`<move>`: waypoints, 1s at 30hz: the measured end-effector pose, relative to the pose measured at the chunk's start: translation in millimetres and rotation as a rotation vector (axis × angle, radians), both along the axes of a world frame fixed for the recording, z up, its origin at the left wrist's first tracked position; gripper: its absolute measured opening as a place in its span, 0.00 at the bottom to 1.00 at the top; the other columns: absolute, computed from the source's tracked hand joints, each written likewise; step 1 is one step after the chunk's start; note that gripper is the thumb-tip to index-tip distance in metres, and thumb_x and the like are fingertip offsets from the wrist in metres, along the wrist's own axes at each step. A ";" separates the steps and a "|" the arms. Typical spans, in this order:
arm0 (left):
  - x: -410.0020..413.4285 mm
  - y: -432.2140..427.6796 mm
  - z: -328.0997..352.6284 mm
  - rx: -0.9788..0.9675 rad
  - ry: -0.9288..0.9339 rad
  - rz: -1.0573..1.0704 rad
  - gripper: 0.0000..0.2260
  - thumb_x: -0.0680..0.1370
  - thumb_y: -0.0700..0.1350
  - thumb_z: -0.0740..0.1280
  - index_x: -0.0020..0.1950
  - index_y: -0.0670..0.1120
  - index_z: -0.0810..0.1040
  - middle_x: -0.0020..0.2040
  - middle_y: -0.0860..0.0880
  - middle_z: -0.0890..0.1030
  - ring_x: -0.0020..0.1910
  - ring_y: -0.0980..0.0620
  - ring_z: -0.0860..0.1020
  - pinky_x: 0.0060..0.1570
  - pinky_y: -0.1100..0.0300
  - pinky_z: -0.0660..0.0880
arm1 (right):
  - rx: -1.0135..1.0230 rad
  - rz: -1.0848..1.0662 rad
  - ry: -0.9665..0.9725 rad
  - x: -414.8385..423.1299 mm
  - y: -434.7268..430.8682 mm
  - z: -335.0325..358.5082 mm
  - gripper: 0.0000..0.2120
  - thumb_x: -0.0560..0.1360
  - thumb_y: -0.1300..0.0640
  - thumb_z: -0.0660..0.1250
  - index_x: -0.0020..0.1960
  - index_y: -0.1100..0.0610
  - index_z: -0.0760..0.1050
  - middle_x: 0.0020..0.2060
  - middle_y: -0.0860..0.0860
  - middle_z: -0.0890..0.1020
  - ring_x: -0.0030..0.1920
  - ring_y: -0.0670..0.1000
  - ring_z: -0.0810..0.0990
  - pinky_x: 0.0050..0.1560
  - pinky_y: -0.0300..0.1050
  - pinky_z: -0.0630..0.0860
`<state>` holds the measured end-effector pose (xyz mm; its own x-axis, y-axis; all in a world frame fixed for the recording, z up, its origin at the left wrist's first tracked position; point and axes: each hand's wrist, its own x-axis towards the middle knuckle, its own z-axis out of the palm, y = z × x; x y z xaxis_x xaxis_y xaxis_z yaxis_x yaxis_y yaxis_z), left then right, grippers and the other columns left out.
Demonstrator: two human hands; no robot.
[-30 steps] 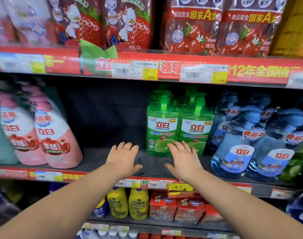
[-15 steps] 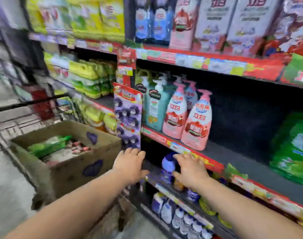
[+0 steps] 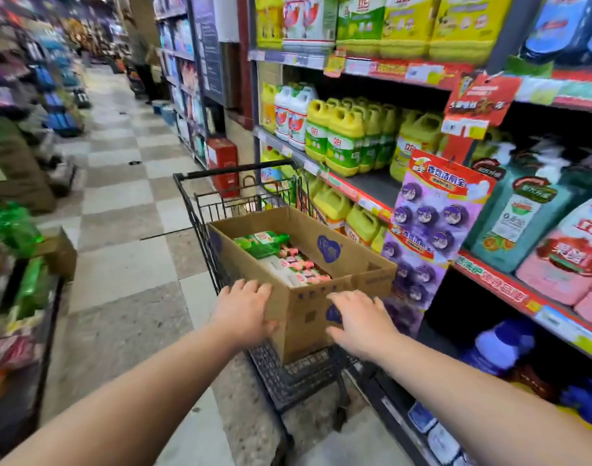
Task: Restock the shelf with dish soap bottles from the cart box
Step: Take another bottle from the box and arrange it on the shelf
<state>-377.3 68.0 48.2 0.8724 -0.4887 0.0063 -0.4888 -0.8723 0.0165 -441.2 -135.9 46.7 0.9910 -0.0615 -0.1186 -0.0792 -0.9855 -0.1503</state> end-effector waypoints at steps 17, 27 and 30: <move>196.5 13.9 -18.7 0.113 0.062 0.049 0.31 0.74 0.62 0.61 0.72 0.50 0.60 0.70 0.48 0.67 0.70 0.45 0.63 0.67 0.51 0.62 | 0.044 0.054 0.039 226.1 3.0 -30.0 0.29 0.75 0.41 0.60 0.72 0.50 0.59 0.71 0.51 0.65 0.72 0.55 0.62 0.70 0.60 0.59; 278.4 -26.6 -48.2 0.140 0.112 -0.030 0.31 0.72 0.66 0.59 0.70 0.52 0.62 0.68 0.48 0.69 0.69 0.46 0.64 0.67 0.49 0.62 | 0.094 -0.087 0.166 278.9 -41.5 -61.9 0.33 0.74 0.38 0.60 0.74 0.49 0.57 0.72 0.50 0.65 0.72 0.54 0.63 0.72 0.59 0.58; 306.0 -40.8 -60.8 0.170 0.141 -0.082 0.31 0.72 0.66 0.60 0.70 0.52 0.62 0.68 0.48 0.69 0.68 0.45 0.65 0.67 0.48 0.62 | 0.091 -0.143 0.187 291.9 -47.5 -69.8 0.33 0.74 0.39 0.61 0.74 0.50 0.58 0.72 0.51 0.65 0.73 0.54 0.63 0.72 0.59 0.59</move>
